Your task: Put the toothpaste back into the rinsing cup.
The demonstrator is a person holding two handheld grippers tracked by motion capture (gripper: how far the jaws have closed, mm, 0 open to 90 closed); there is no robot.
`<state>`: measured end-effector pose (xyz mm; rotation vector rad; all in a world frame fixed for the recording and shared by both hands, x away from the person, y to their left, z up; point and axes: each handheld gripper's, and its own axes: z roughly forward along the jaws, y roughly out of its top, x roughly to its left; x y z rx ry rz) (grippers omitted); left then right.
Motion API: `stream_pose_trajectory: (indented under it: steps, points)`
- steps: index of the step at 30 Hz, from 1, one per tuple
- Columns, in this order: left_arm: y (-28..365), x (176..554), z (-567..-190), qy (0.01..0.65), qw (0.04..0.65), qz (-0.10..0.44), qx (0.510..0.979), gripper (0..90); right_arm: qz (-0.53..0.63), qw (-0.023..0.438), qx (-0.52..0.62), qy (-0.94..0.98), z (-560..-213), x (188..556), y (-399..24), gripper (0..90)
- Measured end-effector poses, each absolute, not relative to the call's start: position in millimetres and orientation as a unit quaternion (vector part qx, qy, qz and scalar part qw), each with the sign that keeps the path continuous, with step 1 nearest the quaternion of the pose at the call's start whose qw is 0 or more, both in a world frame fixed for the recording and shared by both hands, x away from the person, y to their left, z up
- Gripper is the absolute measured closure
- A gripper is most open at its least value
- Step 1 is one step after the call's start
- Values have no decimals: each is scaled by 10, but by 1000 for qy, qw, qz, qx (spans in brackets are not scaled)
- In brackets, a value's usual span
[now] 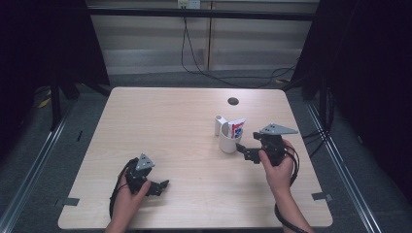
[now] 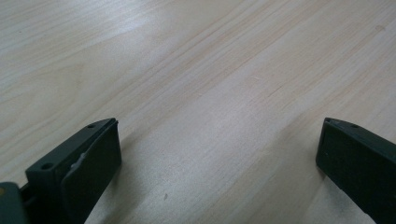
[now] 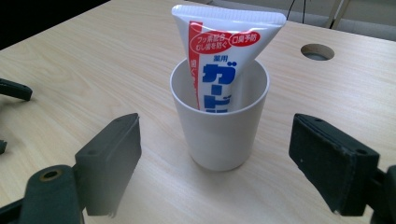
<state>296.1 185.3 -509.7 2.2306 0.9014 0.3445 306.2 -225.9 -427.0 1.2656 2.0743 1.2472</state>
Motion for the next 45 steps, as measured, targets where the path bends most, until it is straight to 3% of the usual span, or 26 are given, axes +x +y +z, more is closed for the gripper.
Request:
stream_pose_trajectory:
  steps: [45]
  points:
    - [1853, 2962, -5096, 347, 348, 133, 861, 0, 428, 194, 456, 756, -4682, 2729, -2509, 166]
